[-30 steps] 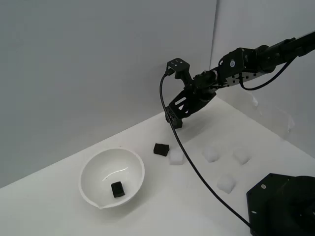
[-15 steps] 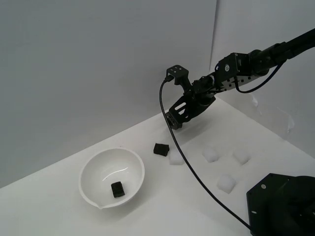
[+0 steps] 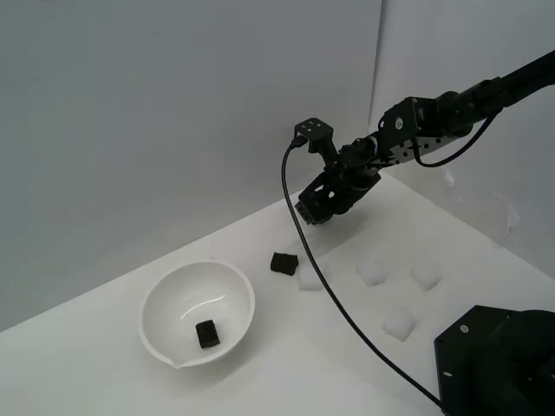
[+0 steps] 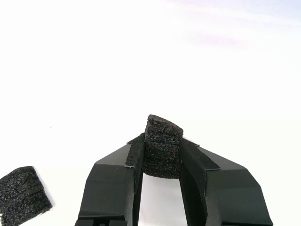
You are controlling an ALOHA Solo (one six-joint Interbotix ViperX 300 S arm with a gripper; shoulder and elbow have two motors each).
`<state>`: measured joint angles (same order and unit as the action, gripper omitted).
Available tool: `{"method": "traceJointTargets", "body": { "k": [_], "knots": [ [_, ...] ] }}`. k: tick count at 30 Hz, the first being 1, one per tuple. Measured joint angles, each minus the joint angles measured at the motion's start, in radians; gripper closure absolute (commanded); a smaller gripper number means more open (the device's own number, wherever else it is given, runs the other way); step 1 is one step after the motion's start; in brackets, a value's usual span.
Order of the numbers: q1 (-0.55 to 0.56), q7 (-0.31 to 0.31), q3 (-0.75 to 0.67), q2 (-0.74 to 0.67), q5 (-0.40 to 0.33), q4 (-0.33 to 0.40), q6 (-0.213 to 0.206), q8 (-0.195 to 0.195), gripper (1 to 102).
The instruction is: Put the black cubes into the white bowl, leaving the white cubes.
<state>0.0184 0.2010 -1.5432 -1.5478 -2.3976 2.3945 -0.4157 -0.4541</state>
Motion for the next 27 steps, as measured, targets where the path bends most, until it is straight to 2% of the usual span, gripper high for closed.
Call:
{"method": "traceJointTargets", "body": {
  "k": [6, 15, 20, 27],
  "knots": [
    [0.000, 0.054, -0.040, -0.040, -0.003, 0.005, -0.005, 0.000, 100],
    [0.005, 0.158, -0.238, -0.239, -0.005, 0.006, -0.005, -0.002, 100],
    [0.078, 0.192, -0.357, -0.364, -0.005, 0.006, -0.009, 0.029, 100],
    [0.238, 0.204, -0.445, -0.448, -0.005, 0.006, -0.014, 0.126, 100]
  ]
}}
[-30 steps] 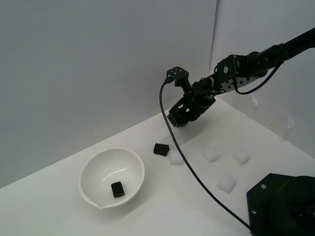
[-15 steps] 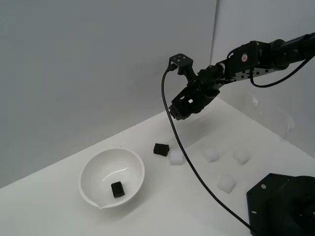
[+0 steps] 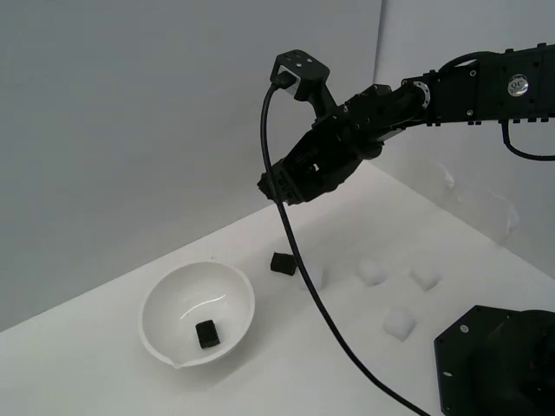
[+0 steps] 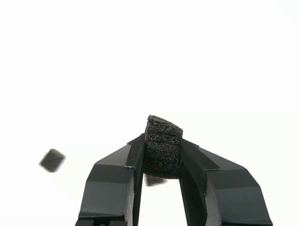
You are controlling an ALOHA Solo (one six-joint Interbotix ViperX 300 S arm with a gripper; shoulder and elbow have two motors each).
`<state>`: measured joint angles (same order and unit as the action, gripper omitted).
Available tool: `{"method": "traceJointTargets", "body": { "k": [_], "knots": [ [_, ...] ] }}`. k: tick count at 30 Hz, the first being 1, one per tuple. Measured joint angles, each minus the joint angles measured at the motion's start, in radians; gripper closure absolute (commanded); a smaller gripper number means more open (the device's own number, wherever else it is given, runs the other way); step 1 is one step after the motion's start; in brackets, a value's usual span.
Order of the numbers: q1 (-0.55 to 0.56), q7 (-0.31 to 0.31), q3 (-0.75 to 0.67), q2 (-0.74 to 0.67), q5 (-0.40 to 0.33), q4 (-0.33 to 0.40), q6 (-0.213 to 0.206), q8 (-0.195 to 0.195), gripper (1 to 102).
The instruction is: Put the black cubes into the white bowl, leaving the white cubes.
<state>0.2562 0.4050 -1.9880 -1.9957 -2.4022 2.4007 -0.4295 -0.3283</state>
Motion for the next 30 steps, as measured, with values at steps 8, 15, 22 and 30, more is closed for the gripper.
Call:
{"method": "traceJointTargets", "body": {
  "k": [8, 15, 22, 30],
  "knots": [
    [0.192, 0.000, -0.035, -0.035, -0.002, 0.002, 0.000, 0.097, 100],
    [0.295, 0.000, -0.020, -0.018, 0.005, -0.006, -0.009, 0.118, 100],
    [0.365, -0.038, -0.008, -0.006, 0.020, -0.021, -0.026, 0.118, 73],
    [0.370, -0.048, 0.037, 0.037, 0.021, -0.021, -0.081, 0.118, 9]
  ]
}}
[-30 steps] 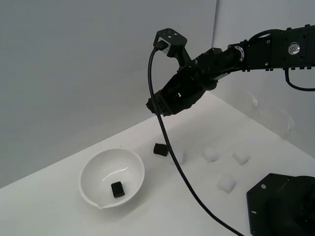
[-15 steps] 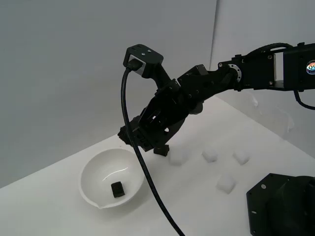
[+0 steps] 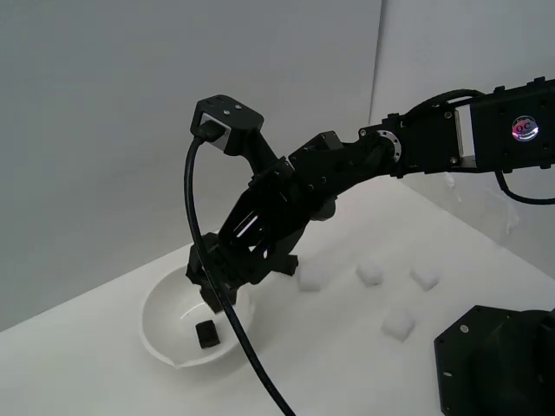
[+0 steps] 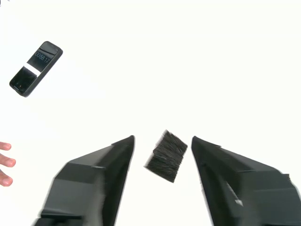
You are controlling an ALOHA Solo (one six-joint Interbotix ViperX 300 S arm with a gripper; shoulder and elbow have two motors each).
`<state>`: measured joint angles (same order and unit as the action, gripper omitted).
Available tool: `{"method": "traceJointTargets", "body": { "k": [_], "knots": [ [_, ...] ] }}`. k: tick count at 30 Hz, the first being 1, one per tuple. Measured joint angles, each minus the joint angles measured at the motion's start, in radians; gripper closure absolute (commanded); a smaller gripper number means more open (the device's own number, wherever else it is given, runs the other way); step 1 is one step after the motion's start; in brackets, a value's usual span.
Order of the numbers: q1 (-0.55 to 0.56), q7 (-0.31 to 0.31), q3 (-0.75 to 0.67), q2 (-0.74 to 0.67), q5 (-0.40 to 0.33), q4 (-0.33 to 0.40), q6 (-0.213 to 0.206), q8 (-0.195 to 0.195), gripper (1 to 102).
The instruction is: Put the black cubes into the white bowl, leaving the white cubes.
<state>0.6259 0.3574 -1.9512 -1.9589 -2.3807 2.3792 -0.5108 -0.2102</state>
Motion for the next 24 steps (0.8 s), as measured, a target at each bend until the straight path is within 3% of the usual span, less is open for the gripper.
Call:
{"method": "traceJointTargets", "body": {
  "k": [1, 7, 12, 19, 24],
  "knots": [
    [0.000, 0.000, 0.006, 0.006, 0.000, 0.000, -0.008, 0.000, 3],
    [0.018, 0.000, 0.028, 0.029, 0.000, 0.000, -0.023, 0.000, 3],
    [-0.008, -0.002, 0.020, 0.020, 0.000, 0.000, -0.021, -0.023, 3],
    [-0.156, 0.015, -0.017, -0.017, -0.052, 0.049, 0.040, -0.058, 3],
    [-0.272, 0.075, -0.020, -0.020, -0.075, 0.074, 0.072, -0.123, 3]
  ]
}}
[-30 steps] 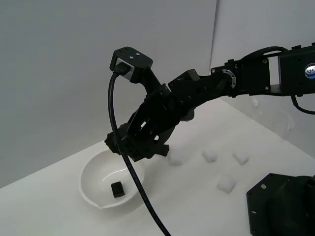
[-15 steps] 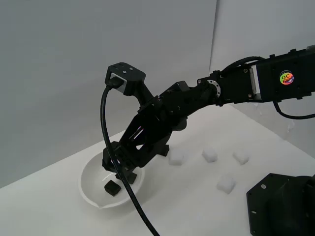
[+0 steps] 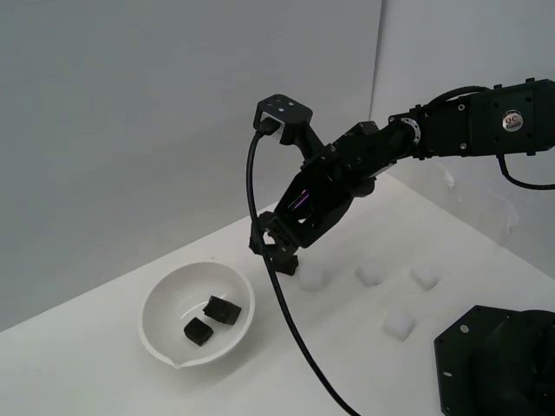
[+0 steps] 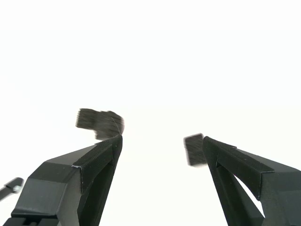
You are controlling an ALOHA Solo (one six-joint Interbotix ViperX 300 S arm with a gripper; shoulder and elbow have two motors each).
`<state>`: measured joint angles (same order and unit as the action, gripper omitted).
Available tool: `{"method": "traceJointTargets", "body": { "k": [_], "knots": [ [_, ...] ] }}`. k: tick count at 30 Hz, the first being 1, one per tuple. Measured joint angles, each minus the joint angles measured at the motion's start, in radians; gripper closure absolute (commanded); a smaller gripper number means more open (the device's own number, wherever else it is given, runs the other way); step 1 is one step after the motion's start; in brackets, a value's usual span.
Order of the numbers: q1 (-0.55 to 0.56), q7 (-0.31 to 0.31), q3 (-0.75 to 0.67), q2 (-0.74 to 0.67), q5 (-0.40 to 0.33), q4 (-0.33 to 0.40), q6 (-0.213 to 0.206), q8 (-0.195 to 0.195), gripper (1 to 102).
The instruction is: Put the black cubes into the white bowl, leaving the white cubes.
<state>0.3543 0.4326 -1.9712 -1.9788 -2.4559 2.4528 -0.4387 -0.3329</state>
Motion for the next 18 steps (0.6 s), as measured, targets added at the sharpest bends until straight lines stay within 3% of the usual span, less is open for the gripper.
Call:
{"method": "traceJointTargets", "body": {
  "k": [4, 10, 18],
  "knots": [
    [-0.066, 0.006, 0.012, 0.011, 0.000, -0.002, 0.017, -0.040, 3],
    [-0.106, 0.006, 0.097, 0.097, 0.000, 0.000, 0.018, -0.141, 3],
    [-0.109, 0.006, 0.199, 0.201, 0.000, 0.000, 0.018, -0.153, 3]
  ]
}}
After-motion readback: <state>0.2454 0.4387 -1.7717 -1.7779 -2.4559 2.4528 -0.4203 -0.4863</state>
